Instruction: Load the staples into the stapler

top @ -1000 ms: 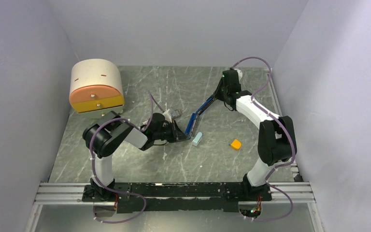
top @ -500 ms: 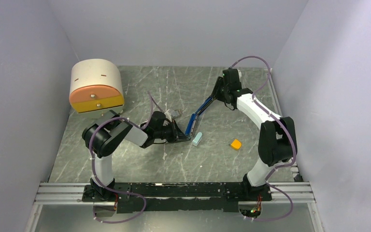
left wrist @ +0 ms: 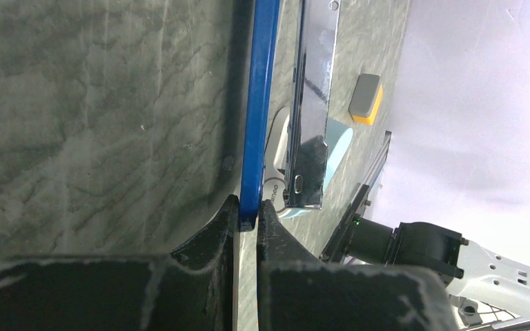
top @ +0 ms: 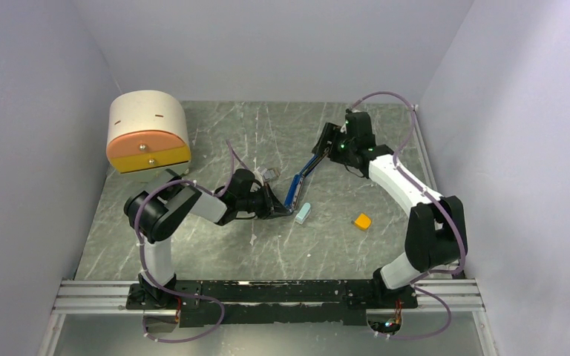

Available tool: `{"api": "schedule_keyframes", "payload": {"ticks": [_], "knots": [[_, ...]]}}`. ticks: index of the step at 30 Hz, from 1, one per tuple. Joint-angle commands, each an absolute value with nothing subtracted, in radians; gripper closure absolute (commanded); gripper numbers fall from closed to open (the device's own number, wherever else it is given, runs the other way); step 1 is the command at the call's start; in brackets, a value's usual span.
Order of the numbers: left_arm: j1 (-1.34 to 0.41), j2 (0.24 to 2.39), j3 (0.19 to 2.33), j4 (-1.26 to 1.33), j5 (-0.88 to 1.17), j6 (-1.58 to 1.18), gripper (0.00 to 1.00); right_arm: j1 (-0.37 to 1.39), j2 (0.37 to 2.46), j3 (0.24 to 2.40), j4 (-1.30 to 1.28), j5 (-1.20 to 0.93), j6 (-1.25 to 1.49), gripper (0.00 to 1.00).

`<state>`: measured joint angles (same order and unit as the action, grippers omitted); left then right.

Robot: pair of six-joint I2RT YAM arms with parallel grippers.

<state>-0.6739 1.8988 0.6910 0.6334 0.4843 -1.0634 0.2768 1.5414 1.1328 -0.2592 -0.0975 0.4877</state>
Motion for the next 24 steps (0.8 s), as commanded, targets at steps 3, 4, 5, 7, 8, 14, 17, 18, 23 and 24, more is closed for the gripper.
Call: {"api": "schedule_keyframes", "payload": {"ticks": [3, 4, 5, 7, 8, 14, 17, 18, 23, 24], "knots": [[-0.666, 1.891, 0.689, 0.536, 0.474, -1.083, 0.95, 0.340, 1.549, 1.072, -0.271, -0.056, 0.545, 0.23], [-0.665, 1.893, 0.690, 0.535, 0.472, -1.083, 0.95, 0.351, 1.555, 1.060, -0.268, -0.053, 0.556, 0.25], [-0.666, 1.894, 0.691, 0.533, 0.470, -1.082, 0.95, 0.363, 1.563, 1.056, -0.262, -0.049, 0.570, 0.26], [-0.665, 1.897, 0.689, 0.539, 0.471, -1.083, 0.95, 0.391, 1.586, 1.045, -0.251, -0.044, 0.592, 0.29], [-0.666, 1.899, 0.689, 0.539, 0.471, -1.083, 0.95, 0.404, 1.598, 1.041, -0.246, -0.041, 0.604, 0.31], [-0.667, 1.899, 0.668, 0.573, 0.475, -1.106, 0.95, 0.471, 1.647, 1.023, -0.208, 0.053, 0.713, 0.32], [-0.667, 1.900, 0.665, 0.573, 0.472, -1.109, 0.95, 0.488, 1.665, 1.019, -0.178, 0.067, 0.736, 0.32], [-0.667, 1.900, 0.663, 0.575, 0.472, -1.109, 0.95, 0.492, 1.680, 1.027, -0.184, 0.078, 0.742, 0.32], [-0.669, 1.903, 0.657, 0.590, 0.474, -1.117, 0.95, 0.507, 1.721, 1.039, -0.192, 0.115, 0.764, 0.36], [-0.668, 1.903, 0.656, 0.592, 0.473, -1.118, 0.95, 0.509, 1.726, 1.037, -0.190, 0.123, 0.768, 0.38]]}}
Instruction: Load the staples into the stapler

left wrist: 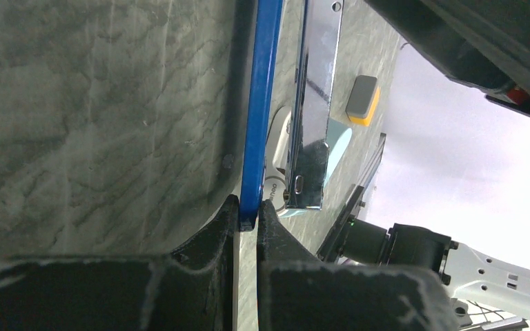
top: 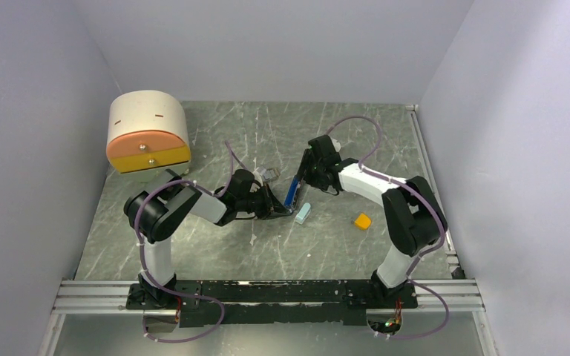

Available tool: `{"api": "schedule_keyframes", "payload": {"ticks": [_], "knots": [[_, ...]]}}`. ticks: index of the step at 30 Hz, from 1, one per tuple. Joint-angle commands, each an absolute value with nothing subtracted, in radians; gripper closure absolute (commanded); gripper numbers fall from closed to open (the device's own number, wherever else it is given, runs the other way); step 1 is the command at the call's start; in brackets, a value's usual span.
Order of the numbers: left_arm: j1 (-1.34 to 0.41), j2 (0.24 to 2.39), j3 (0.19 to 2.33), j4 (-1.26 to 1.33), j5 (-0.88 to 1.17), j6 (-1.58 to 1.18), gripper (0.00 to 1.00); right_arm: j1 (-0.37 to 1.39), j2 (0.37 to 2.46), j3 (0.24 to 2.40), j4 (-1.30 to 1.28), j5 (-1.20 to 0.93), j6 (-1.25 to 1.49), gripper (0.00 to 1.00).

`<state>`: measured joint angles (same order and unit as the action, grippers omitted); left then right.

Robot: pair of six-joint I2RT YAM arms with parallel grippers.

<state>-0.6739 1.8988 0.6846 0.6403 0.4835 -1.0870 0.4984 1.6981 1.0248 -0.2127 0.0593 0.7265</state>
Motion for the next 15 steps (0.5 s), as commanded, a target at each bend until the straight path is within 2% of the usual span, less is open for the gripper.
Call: {"api": "schedule_keyframes", "payload": {"ticks": [1, 4, 12, 15], "knots": [[-0.669, 1.904, 0.655, 0.593, 0.474, -1.118, 0.95, 0.510, 1.732, 1.032, -0.184, 0.124, 0.770, 0.41], [-0.668, 1.910, 0.654, 0.599, 0.476, -1.119, 0.95, 0.510, 1.752, 1.030, -0.164, 0.121, 0.769, 0.48], [-0.668, 1.910, 0.650, 0.597, 0.478, -1.117, 0.95, 0.511, 1.796, 1.054, -0.132, 0.095, 0.758, 0.50], [-0.668, 1.910, 0.650, 0.595, 0.479, -1.115, 0.94, 0.511, 1.806, 1.063, -0.140, 0.104, 0.758, 0.58]]}}
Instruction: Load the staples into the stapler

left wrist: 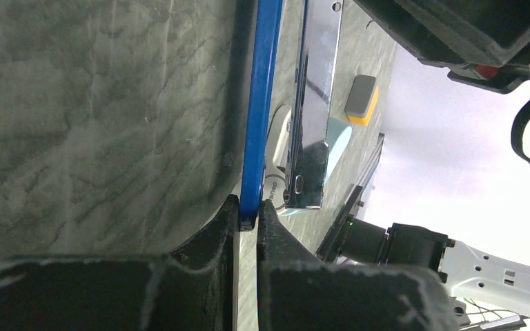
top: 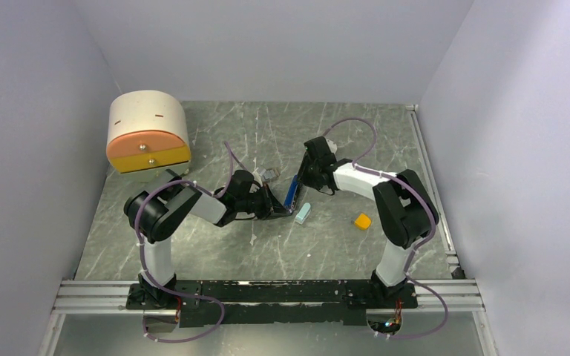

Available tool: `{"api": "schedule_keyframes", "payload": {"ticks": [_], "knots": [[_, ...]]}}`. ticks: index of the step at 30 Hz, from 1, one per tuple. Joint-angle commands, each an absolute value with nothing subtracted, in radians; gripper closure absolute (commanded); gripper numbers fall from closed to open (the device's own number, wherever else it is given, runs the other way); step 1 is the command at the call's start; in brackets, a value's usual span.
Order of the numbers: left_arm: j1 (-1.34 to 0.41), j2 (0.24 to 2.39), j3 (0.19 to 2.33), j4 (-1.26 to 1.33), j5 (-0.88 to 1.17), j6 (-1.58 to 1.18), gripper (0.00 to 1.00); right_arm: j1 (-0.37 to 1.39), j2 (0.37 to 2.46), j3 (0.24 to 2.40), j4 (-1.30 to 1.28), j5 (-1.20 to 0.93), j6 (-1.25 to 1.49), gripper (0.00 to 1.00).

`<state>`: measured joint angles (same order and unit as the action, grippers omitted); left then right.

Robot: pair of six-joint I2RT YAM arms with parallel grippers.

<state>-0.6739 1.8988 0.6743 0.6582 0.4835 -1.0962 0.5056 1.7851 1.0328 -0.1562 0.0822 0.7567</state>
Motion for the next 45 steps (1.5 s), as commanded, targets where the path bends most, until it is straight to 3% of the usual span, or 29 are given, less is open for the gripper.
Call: {"api": "schedule_keyframes", "payload": {"ticks": [1, 5, 12, 19, 28, 45], "knots": [[-0.669, 1.910, 0.650, 0.594, 0.479, -1.114, 0.93, 0.511, 1.808, 1.066, -0.142, 0.110, 0.757, 0.61], [-0.669, 1.908, 0.650, 0.595, 0.476, -1.110, 0.85, 0.514, 1.815, 1.076, -0.160, 0.143, 0.751, 0.73], [-0.669, 1.879, 0.639, 0.565, 0.455, -1.091, 0.69, 0.517, 1.830, 1.133, -0.236, 0.276, 0.722, 0.76], [-0.669, 1.812, 0.627, 0.511, 0.421, -1.051, 0.61, 0.500, 1.864, 1.236, -0.311, 0.400, 0.625, 0.76], [-0.667, 1.670, 0.615, 0.423, 0.383, -0.937, 0.51, 0.431, 1.951, 1.323, -0.292, 0.400, 0.487, 0.75], [-0.670, 1.388, 0.565, 0.228, 0.312, -0.751, 0.18, 0.379, 2.067, 1.455, -0.314, 0.349, 0.354, 0.62]]}}
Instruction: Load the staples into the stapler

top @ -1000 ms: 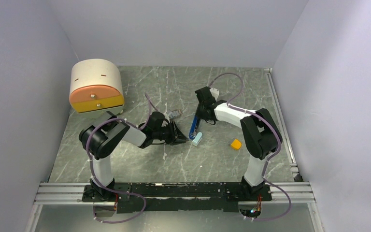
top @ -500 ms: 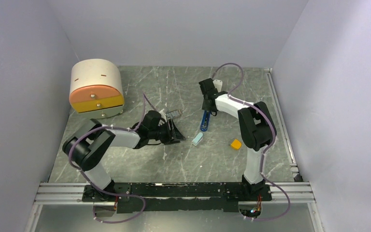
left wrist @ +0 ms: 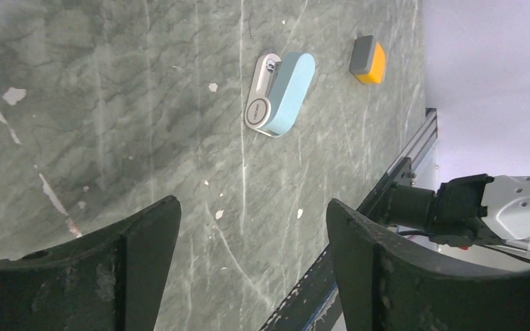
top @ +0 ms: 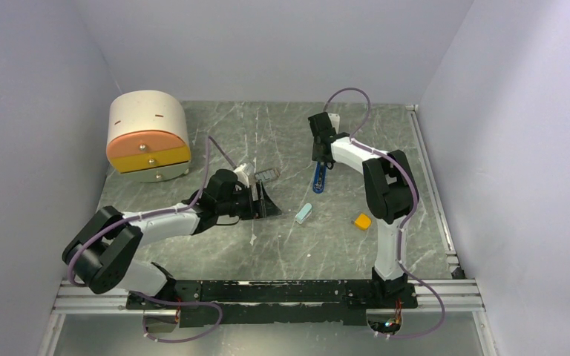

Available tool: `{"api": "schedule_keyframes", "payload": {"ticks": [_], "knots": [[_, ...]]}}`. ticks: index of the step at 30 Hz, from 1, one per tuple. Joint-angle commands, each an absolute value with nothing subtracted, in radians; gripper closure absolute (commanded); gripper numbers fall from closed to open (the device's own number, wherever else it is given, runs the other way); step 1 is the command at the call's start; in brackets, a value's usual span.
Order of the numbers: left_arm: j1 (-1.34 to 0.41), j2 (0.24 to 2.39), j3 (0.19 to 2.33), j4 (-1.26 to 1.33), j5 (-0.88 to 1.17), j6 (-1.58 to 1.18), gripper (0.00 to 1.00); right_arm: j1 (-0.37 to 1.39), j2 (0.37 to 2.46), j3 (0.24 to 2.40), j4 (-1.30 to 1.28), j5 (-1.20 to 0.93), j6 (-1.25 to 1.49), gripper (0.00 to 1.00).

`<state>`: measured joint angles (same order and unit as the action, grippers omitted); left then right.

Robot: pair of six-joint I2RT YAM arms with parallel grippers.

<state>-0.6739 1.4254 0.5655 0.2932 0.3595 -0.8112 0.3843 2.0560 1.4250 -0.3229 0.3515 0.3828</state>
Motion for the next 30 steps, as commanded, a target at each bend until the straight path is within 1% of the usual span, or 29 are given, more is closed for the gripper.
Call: {"api": "schedule_keyframes", "payload": {"ticks": [1, 5, 9, 13, 18, 21, 26, 30], "knots": [[-0.670, 1.382, 0.563, 0.227, 0.311, -0.750, 0.16, 0.379, 2.063, 1.454, -0.320, 0.339, 0.348, 0.58], [-0.670, 1.369, 0.557, 0.242, 0.326, -0.756, 0.13, 0.375, 2.019, 1.448, -0.337, 0.320, 0.342, 0.44], [-0.670, 1.341, 0.563, 0.218, 0.308, -0.742, 0.12, 0.371, 1.944, 1.418, -0.360, 0.302, 0.364, 0.34], [-0.670, 1.286, 0.595, 0.129, 0.250, -0.685, 0.14, 0.371, 1.840, 1.323, -0.379, 0.276, 0.418, 0.32], [-0.670, 1.170, 0.616, 0.049, 0.147, -0.619, 0.16, 0.401, 1.700, 1.156, -0.397, 0.191, 0.487, 0.40], [-0.670, 1.100, 0.595, 0.069, 0.101, -0.606, 0.16, 0.468, 1.629, 1.050, -0.372, 0.176, 0.526, 0.48], [-0.670, 1.042, 0.570, 0.100, 0.059, -0.611, 0.17, 0.559, 1.592, 0.934, -0.342, 0.197, 0.564, 0.64], [-0.670, 1.054, 0.558, 0.102, 0.063, -0.625, 0.18, 0.561, 1.601, 0.895, -0.302, 0.189, 0.547, 0.67]]}}
